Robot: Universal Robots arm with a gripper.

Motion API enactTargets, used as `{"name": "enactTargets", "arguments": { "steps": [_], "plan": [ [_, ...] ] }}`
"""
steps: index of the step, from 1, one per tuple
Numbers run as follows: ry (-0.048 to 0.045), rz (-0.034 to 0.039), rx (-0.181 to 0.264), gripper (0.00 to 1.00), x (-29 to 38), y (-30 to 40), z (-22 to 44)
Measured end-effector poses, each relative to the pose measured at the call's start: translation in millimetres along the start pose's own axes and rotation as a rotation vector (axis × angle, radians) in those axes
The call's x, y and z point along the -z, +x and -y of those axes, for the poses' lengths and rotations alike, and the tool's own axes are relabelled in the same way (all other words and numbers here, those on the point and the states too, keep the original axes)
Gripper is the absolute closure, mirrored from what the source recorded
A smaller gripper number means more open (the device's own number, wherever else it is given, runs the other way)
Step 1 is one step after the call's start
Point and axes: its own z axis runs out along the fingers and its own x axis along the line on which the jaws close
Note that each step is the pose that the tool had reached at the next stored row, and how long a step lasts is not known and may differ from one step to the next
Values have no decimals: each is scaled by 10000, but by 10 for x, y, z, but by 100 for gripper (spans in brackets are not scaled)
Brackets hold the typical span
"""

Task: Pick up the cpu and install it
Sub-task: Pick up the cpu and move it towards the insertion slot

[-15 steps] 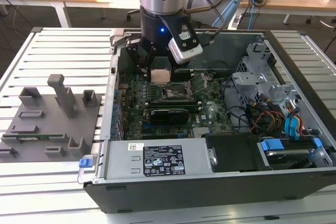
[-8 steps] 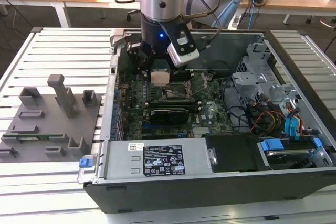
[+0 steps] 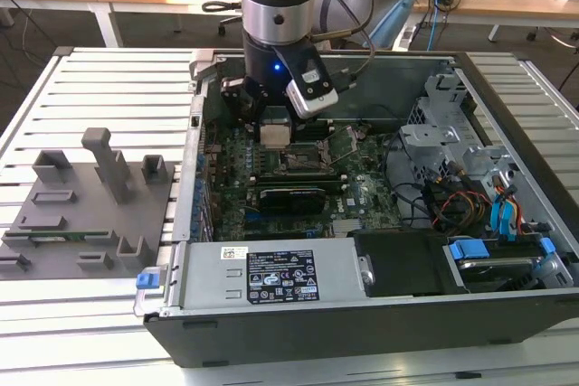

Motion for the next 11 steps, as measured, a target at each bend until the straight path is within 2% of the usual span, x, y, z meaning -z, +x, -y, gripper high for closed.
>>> {"name": "enactTargets", "arguments": {
  "steps": [3, 5, 11],
  "plan": [
    [6, 0, 2, 45, -54, -42, -59],
    [22, -2, 0, 45, -102, -140, -109],
    [36, -12, 0, 45, -156, -295, -189]
  ]
}}
